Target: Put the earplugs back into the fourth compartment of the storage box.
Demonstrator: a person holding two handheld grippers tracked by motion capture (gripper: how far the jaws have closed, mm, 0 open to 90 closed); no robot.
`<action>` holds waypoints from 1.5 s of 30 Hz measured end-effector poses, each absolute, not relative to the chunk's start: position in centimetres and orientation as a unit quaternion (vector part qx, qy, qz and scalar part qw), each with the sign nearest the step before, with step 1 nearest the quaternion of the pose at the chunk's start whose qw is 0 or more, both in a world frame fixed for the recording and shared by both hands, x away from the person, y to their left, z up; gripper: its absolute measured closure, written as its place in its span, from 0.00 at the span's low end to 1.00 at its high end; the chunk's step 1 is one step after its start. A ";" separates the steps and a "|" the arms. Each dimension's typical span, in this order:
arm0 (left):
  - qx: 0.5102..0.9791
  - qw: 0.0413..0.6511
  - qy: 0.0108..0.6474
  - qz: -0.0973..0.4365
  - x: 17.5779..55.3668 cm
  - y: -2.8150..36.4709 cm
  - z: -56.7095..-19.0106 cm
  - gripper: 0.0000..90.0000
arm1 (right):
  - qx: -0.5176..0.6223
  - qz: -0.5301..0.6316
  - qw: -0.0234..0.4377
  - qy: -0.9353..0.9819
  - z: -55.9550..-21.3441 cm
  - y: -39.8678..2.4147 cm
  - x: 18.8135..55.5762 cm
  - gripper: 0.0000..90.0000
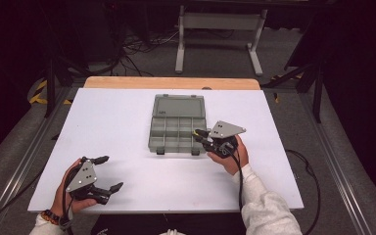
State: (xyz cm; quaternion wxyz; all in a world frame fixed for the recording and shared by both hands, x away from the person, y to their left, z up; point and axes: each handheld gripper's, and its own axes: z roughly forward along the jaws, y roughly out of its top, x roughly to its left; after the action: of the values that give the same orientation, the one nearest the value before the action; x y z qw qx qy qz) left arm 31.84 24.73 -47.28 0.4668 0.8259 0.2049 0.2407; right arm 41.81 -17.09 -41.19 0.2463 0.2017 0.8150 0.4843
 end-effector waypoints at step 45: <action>0.830 0.462 0.205 0.237 32.0 24.4 -47.5 0.06 | 0.308 0.444 0.244 0.805 -44.2 -17.4 49.2 0.73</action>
State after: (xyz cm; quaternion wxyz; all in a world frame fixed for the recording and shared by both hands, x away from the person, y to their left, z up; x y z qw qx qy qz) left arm 31.96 24.40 -47.54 0.4616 0.8299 0.2051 0.2369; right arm 49.21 -17.42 -44.18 0.2437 0.3083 0.8052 0.4440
